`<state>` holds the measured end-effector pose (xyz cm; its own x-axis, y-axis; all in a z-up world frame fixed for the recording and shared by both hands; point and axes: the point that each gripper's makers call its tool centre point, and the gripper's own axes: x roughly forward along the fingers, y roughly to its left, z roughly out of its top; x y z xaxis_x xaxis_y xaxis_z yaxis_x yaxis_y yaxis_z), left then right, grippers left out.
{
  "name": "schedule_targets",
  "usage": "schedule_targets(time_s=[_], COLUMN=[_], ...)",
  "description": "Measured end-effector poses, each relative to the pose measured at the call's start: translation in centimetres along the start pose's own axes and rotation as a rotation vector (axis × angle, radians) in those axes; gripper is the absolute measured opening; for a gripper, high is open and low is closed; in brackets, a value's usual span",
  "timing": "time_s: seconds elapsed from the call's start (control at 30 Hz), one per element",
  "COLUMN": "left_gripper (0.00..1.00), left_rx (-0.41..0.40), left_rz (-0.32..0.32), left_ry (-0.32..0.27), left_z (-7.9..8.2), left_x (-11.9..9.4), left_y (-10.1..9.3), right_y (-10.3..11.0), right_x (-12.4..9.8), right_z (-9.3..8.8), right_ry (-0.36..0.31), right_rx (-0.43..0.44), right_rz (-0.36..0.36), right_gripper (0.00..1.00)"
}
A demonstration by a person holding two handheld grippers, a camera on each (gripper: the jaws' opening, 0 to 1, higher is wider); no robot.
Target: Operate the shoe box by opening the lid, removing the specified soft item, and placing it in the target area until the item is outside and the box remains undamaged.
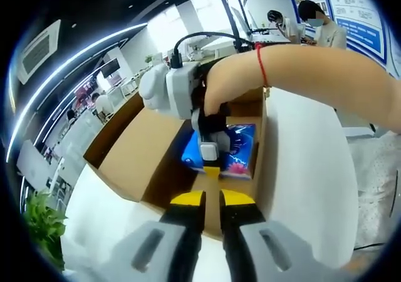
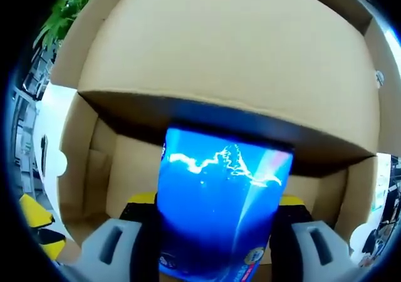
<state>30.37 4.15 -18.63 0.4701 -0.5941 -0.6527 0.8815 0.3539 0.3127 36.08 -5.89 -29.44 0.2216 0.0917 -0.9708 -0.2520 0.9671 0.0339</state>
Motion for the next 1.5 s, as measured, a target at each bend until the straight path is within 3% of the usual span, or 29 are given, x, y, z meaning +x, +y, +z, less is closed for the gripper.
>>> schedule_targets(time_s=[0.3, 0.37, 0.53, 0.63, 0.77, 0.83, 0.97, 1.07, 1.2, 1.5], left_gripper=[0.09, 0.09, 0.08, 0.08, 0.1, 0.12, 0.12, 0.04, 0.03, 0.03], left_rx=[0.02, 0.026, 0.056, 0.058, 0.05, 0.053, 0.109, 0.117, 0.085, 0.103], left_rz=[-0.034, -0.047, -0.123, -0.147, -0.242, -0.24, -0.224, -0.246, -0.254, -0.249], left_ry=[0.017, 0.023, 0.033, 0.014, -0.09, -0.082, 0.016, 0.066, 0.062, 0.064], left_z=[0.1, 0.1, 0.1, 0.2, 1.6, 1.5, -0.1, -0.8, -0.6, -0.5], left_x=[0.9, 1.3, 2.1, 2.0, 0.9, 0.8, 1.7, 2.5, 2.5, 2.6], left_y=[-1.0, -1.3, -2.8, -3.1, -4.5, -4.6, -4.7, -5.0, -5.0, -4.8], right_y=[-0.1, -0.1, -0.1, -0.1, -0.1, -0.1, 0.0, 0.0, -0.1, -0.2], right_x=[-0.6, -0.4, -0.1, 0.0, -0.1, -0.1, -0.2, -0.2, -0.3, -1.5], right_z=[0.0, -0.2, -0.4, -0.5, -0.6, -0.6, -0.6, -0.6, -0.4, 0.5], right_ry=[-0.018, 0.004, 0.012, 0.017, 0.02, 0.021, 0.021, 0.02, 0.016, -0.006], right_rx=[0.007, 0.01, -0.011, -0.016, -0.023, -0.024, -0.025, -0.024, -0.021, -0.021], right_rz=[0.004, 0.013, 0.006, 0.009, 0.015, 0.016, 0.016, 0.019, 0.021, 0.022], right_gripper=[0.68, 0.68, 0.68, 0.68, 0.68, 0.68, 0.68, 0.68, 0.67, 0.67])
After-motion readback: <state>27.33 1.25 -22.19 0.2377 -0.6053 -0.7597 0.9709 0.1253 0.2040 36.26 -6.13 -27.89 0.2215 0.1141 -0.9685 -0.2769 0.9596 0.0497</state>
